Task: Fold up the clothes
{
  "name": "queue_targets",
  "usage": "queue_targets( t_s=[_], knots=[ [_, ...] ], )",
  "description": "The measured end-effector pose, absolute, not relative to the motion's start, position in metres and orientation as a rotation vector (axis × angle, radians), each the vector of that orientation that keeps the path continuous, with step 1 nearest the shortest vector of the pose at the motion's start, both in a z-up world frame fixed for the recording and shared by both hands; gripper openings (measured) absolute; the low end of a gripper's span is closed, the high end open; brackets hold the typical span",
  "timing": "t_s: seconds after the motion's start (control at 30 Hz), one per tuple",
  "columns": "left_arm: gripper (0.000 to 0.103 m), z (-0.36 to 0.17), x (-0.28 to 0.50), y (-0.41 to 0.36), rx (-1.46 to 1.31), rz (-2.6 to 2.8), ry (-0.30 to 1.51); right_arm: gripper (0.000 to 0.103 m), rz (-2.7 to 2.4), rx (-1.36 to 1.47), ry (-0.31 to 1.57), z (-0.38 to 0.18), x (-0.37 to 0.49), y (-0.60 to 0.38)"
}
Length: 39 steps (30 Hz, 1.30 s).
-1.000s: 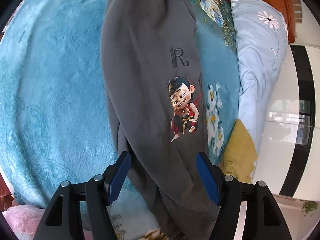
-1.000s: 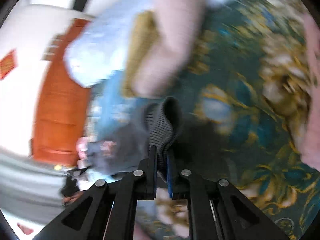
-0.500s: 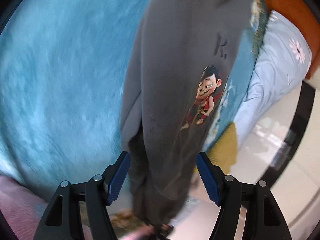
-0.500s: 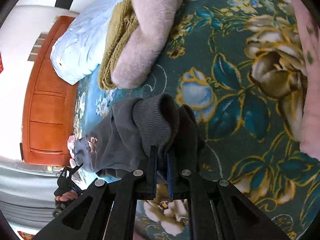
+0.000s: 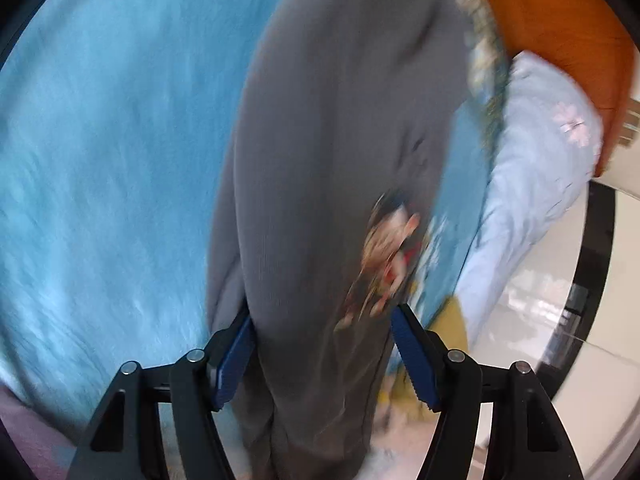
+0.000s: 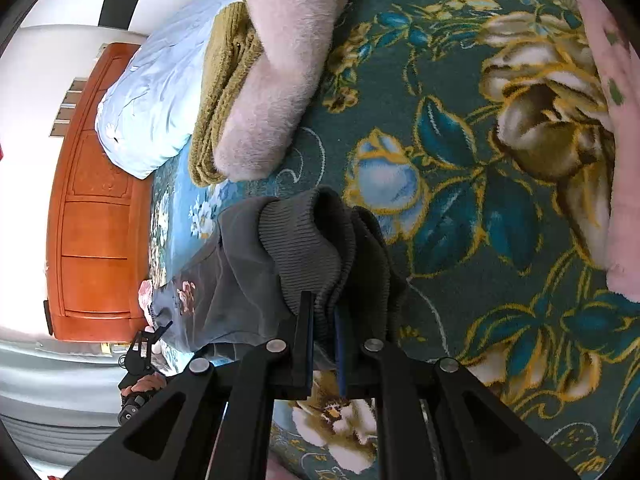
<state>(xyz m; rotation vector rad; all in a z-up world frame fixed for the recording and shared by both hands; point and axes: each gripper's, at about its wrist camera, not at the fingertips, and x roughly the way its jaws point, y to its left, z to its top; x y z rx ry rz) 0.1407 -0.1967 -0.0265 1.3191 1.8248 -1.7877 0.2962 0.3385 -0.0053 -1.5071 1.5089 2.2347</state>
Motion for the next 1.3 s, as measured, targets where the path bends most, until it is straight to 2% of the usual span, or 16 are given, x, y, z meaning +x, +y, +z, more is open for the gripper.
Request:
queue_targets(
  t_s=[0.1, 0.27, 0.4, 0.53, 0.67, 0.7, 0.73, 0.8, 0.87, 0.9, 1.07, 1.3],
  knots=[
    [0.07, 0.003, 0.157, -0.208, 1.145, -1.899, 1.693, 0.009, 2.251, -1.51, 1.514, 0.0, 0.298, 0.336],
    [0.07, -0.025, 0.169, -0.211, 1.211, -1.708, 1.901, 0.009, 2.29, -1.497, 1.526, 0.011, 0.3, 0.328],
    [0.072, -0.014, 0.16, -0.201, 1.264, -1.823, 1.833, 0.009, 2.374, -1.41, 1.667, 0.026, 0.3, 0.331],
    [0.072, -0.014, 0.15, -0.189, 1.411, -1.883, 1.789, 0.009, 2.272, -1.541, 1.51, 0.004, 0.296, 0.337],
    [0.072, -0.006, 0.131, -0.17, 1.613, -2.017, 1.682, 0.012, 2.272, -1.524, 1.482, -0.005, 0.304, 0.339],
    [0.072, -0.003, 0.124, -0.162, 1.664, -2.061, 1.631, 0.02, 2.286, -1.515, 1.46, -0.002, 0.306, 0.338],
    [0.072, 0.002, 0.119, -0.151, 1.72, -2.12, 1.518, 0.037, 2.292, -1.517, 1.429, 0.0, 0.309, 0.338],
    [0.072, 0.011, 0.111, -0.129, 1.791, -2.225, 1.273, 0.053, 2.284, -1.508, 1.403, 0.001, 0.32, 0.339],
    [0.072, 0.021, 0.105, -0.098, 1.856, -2.358, 1.036, 0.059, 2.274, -1.472, 1.505, -0.007, 0.332, 0.34],
    [0.072, 0.021, 0.106, -0.09, 1.874, -2.387, 0.983, 0.065, 2.254, -1.456, 1.572, -0.015, 0.335, 0.339],
    [0.072, 0.008, 0.105, -0.065, 2.014, -2.365, 0.652, 0.066, 2.166, -1.272, 1.76, -0.049, 0.328, 0.334],
    [0.072, -0.025, 0.102, -0.086, 2.064, -2.114, 0.712, 0.066, 2.12, -1.152, 1.845, -0.057, 0.314, 0.321]
  ],
)
